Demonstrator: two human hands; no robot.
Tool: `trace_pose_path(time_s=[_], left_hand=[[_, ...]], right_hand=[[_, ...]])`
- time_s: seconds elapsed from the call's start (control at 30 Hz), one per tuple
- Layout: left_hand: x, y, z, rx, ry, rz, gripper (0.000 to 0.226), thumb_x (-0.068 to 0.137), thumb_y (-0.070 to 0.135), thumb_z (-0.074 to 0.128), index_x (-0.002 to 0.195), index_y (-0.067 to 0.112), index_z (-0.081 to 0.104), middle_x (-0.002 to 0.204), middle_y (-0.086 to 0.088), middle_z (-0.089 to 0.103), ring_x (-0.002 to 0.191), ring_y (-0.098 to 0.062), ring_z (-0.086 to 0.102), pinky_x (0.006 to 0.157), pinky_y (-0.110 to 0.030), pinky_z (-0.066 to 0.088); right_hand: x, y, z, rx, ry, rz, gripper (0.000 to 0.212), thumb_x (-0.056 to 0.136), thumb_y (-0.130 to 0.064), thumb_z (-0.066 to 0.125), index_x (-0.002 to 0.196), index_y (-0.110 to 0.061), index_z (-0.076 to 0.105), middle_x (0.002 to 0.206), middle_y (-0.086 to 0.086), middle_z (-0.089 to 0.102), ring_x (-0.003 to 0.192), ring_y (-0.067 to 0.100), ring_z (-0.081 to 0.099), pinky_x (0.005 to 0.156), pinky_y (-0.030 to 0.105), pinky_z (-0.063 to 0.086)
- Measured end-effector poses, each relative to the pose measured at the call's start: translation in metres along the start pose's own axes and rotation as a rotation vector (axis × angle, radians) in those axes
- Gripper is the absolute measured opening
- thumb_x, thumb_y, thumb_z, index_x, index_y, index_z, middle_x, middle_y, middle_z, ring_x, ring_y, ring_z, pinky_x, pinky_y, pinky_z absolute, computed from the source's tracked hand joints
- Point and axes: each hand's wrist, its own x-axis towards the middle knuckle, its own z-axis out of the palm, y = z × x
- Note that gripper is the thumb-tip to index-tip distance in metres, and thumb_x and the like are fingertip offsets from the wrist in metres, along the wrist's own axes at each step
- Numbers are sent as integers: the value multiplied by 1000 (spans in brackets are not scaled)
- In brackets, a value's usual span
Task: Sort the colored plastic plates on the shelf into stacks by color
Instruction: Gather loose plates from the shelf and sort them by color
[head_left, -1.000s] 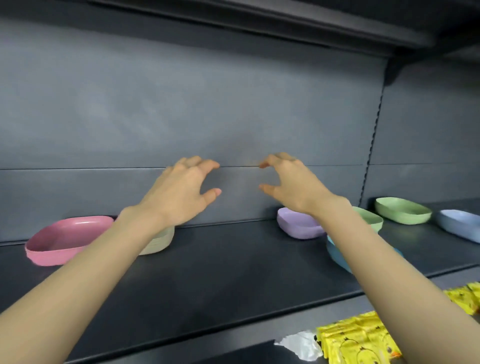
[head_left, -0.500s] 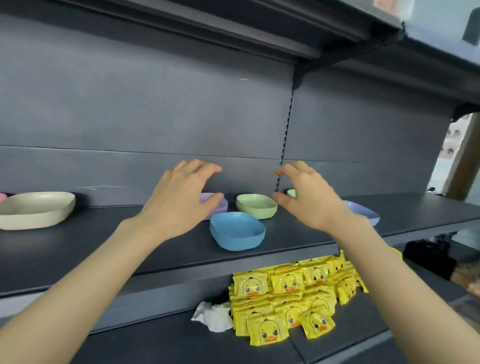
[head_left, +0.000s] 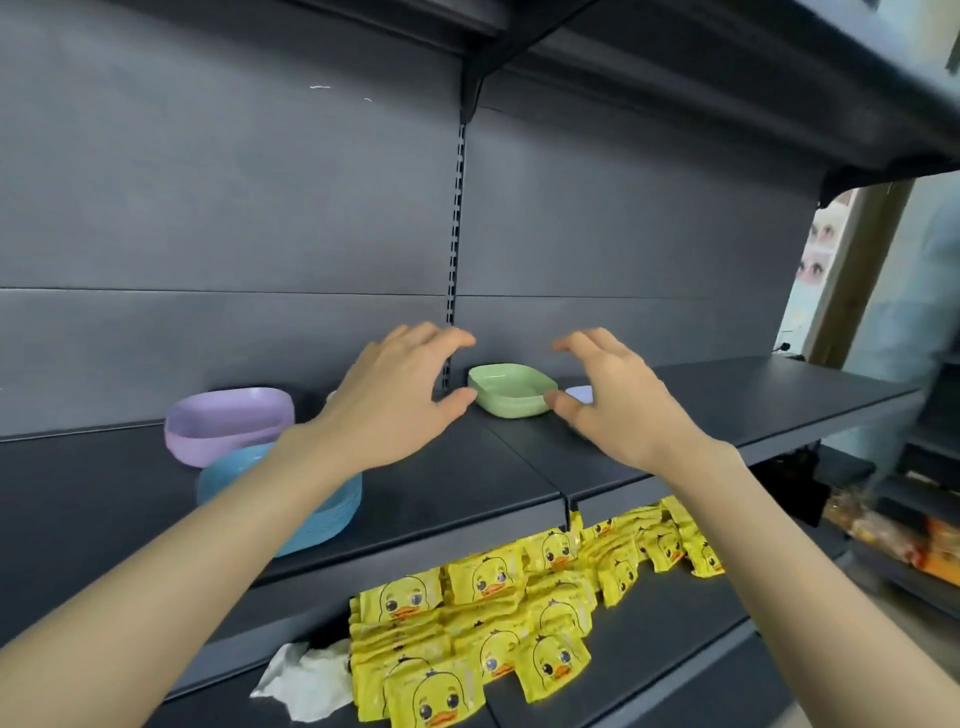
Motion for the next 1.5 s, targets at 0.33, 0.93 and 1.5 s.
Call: trace_pose_path(time_s=[0.33, 0.93, 1.5], left_hand=[[120, -30, 108, -35, -81, -158, 47, 89, 36, 57, 132, 22, 45, 128, 0, 53, 121, -21, 47, 98, -37, 39], [203, -67, 248, -186, -312, -963, 55, 74, 45, 70, 111, 11, 48, 100, -6, 64, 79, -22, 64, 57, -31, 55], [201, -58, 222, -508, 4, -1047, 26, 78, 12, 74, 101, 10, 61, 94, -9, 68, 72, -24, 70, 58, -36, 60]], right_hand=[[115, 117, 67, 112, -142, 2, 46, 91, -27, 57, 133, -17, 43, 131, 1, 43, 122, 23, 44, 98, 46, 41], [260, 242, 199, 433, -738, 10, 78, 78, -50, 69, 136, -9, 36, 129, 3, 52, 114, 19, 53, 88, 29, 48], [280, 222, 195, 807, -722, -57, 48, 76, -14, 76, 112, -10, 45, 103, 6, 62, 87, 19, 65, 55, 33, 56]])
